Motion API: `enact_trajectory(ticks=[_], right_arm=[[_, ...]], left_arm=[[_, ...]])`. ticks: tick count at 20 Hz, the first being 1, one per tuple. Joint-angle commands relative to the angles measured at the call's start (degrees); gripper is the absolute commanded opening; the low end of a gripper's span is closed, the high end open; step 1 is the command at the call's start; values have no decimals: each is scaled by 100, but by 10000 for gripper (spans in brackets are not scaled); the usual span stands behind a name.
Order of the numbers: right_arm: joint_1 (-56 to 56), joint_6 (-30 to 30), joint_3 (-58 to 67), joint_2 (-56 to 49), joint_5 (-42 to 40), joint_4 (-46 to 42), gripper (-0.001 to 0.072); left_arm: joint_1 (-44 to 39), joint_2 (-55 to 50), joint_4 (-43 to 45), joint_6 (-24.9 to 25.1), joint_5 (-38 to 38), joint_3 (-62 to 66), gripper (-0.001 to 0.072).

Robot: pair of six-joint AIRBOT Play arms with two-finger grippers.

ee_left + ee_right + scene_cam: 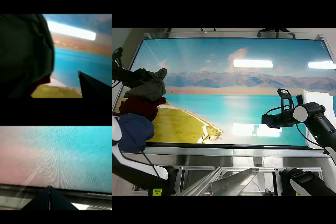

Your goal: Fold the shirts.

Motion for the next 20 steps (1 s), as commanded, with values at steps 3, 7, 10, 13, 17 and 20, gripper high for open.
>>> enact_trajectory(ticks=[3, 7, 10, 13, 17, 20], right_arm=[[4, 0, -2, -2, 2, 0, 20], [4, 0, -2, -9, 2, 0, 20], [4, 0, -2, -7, 2, 2, 20], [4, 0, -2, -7, 0, 0, 20], [4, 0, -2, -7, 2, 2, 20], [4, 0, -2, -9, 2, 2, 20]], left_arm=[[-11, -1508, 1657, -129, -157, 1001, 705], [-13, -1657, 1814, -61, -380, 1038, 704], [-83, -1670, 1847, 85, -466, 1038, 194], [-214, -1661, 1834, 175, -588, 1058, 16], [-435, -1436, 1768, 173, -417, 1198, 14], [-612, -837, 1300, 295, -623, 1080, 14]])
